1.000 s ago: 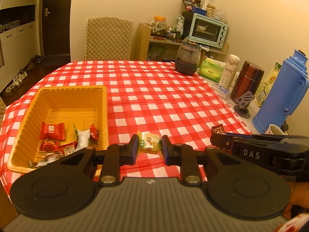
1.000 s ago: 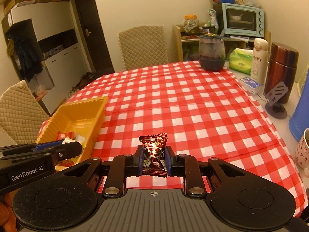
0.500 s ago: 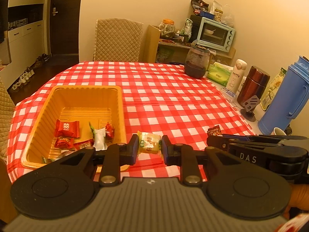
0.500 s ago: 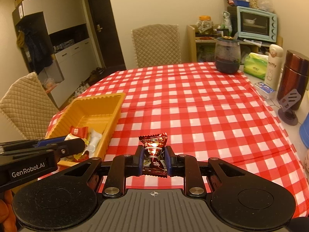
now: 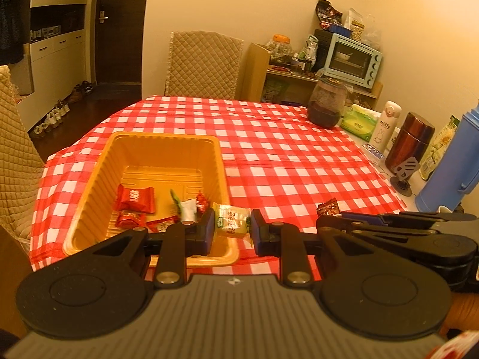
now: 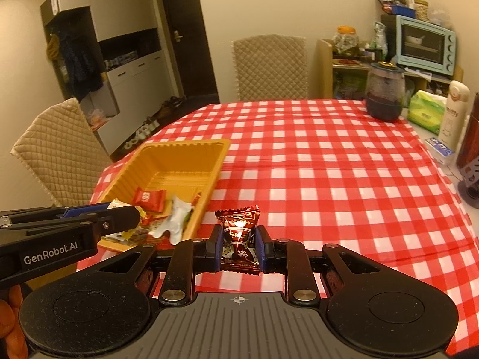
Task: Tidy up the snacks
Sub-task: 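Carry the yellow-green and brown-wrapped candies over the orange tray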
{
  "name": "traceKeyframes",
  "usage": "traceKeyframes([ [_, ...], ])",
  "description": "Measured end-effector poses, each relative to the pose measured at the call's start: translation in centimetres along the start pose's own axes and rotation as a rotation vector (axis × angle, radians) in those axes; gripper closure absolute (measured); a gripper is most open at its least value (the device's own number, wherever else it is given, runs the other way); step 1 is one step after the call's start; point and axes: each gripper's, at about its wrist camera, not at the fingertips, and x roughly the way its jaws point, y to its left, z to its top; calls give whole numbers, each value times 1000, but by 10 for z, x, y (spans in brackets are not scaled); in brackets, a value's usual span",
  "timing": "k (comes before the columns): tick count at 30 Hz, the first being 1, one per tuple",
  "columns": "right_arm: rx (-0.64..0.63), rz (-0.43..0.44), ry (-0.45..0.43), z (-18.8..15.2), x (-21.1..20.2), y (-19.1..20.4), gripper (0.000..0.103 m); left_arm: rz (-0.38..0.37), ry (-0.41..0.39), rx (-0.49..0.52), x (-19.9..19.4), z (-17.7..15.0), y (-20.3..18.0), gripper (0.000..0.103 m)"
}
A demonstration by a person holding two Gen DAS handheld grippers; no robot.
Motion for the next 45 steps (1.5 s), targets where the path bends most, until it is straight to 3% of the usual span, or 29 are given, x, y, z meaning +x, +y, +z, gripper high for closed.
traceKeyframes([
  [22, -68, 69, 13, 19, 37, 37, 80, 73, -2, -48, 4, 12, 53, 81],
  [45, -100, 129, 54, 63, 126, 67, 80, 97, 20, -53, 63, 47, 107, 81],
])
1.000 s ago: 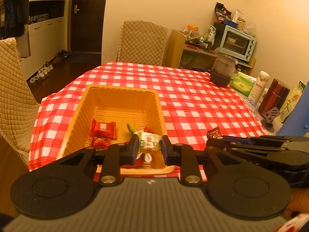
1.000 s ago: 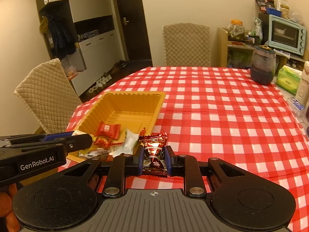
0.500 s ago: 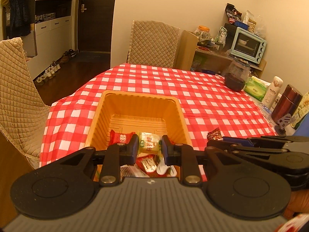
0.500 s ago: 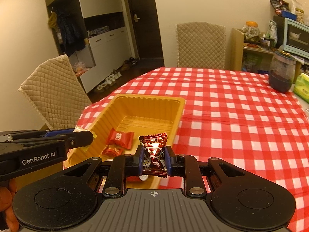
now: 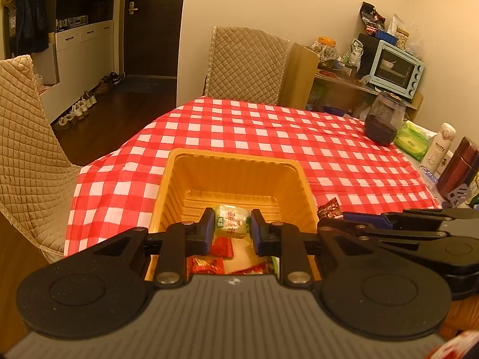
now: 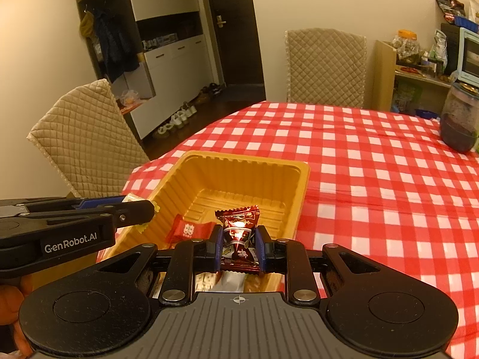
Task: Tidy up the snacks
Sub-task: 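Carry the yellow-green and brown-wrapped candies over the orange tray, then open the left gripper over the tray while the right opens to drop its candy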
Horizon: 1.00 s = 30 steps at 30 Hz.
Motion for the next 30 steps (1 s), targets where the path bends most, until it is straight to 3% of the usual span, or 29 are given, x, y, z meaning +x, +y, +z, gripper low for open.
traceKeyframes([
  [14, 42, 6, 37, 29, 54, -17, 80, -2, 25, 19, 49, 29, 27, 80],
  [26, 58, 1, 52, 40, 78, -24, 80, -25, 59, 48, 88, 34, 24, 80],
  [28, 61, -3, 52, 40, 80, -24, 80, -32, 61, 55, 92, 35, 23, 79],
  [30, 63, -5, 54, 39, 82, -26, 80, -23, 51, 69, 92, 36, 22, 70],
])
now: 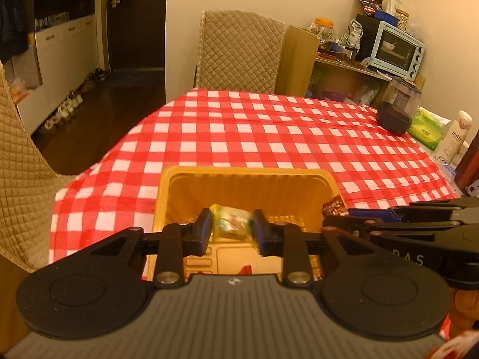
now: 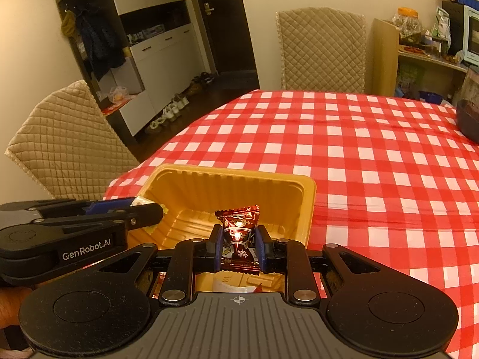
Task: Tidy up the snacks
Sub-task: 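Open the left gripper over the tray while the right opens to drop its candy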
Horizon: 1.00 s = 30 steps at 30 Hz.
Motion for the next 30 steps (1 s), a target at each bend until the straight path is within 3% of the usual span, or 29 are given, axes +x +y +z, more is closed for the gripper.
traceKeyframes([
  [25, 19, 30, -9, 4, -3, 7, 80, 33, -7, -34, -17, -3, 18, 70],
  [30, 39, 69, -7, 7, 1, 6, 79, 41, -6, -34, -18, -4, 19, 70],
])
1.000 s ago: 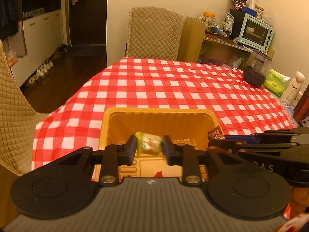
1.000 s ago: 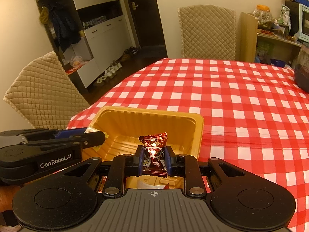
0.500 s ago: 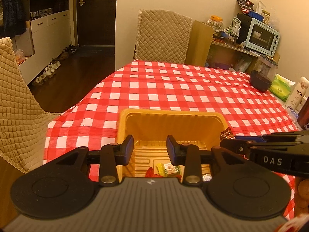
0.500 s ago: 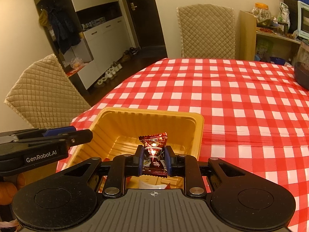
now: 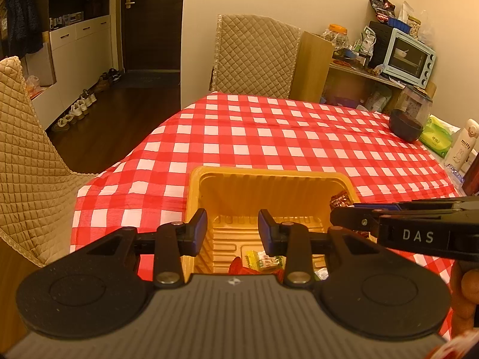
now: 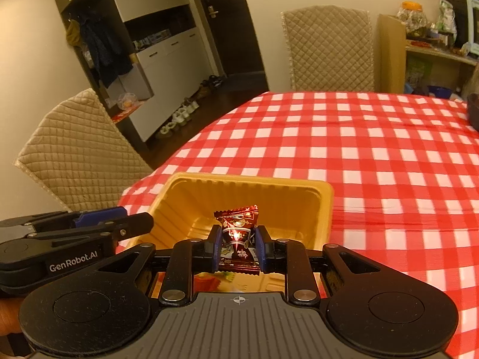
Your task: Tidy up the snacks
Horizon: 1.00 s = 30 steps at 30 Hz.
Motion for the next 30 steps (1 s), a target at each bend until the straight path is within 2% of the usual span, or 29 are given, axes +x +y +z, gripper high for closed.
traceKeyframes([
  [2, 26, 11, -11, 1, 0, -3, 63, 8, 3, -2, -1, 0, 2, 69],
  [3, 40, 8, -20, 2, -1, -5, 49, 11, 3, -4, -2, -1, 3, 66],
  [5, 62, 9, -33, 2, -5, -10, 48, 19, 4, -8, -3, -1, 4, 60],
  [7, 77, -3, -36, 2, -9, -15, 48, 28, 3, -10, -5, -2, 4, 46],
  [10, 98, -31, -38, 1, -17, -23, 48, 32, -3, -12, -8, -1, 3, 34],
  [16, 135, -76, -38, -9, -39, -36, 48, 47, -18, -4, -20, 1, -6, 16],
  [20, 154, -92, -46, -16, -59, -41, 47, 49, -25, 10, -34, 1, -14, 9],
  [25, 149, -108, -61, -26, -88, -39, 33, 44, -31, 5, -59, -5, -27, 0],
  [30, 129, -117, -48, -40, -114, -29, 27, 54, -21, 4, -86, -13, -41, 0],
])
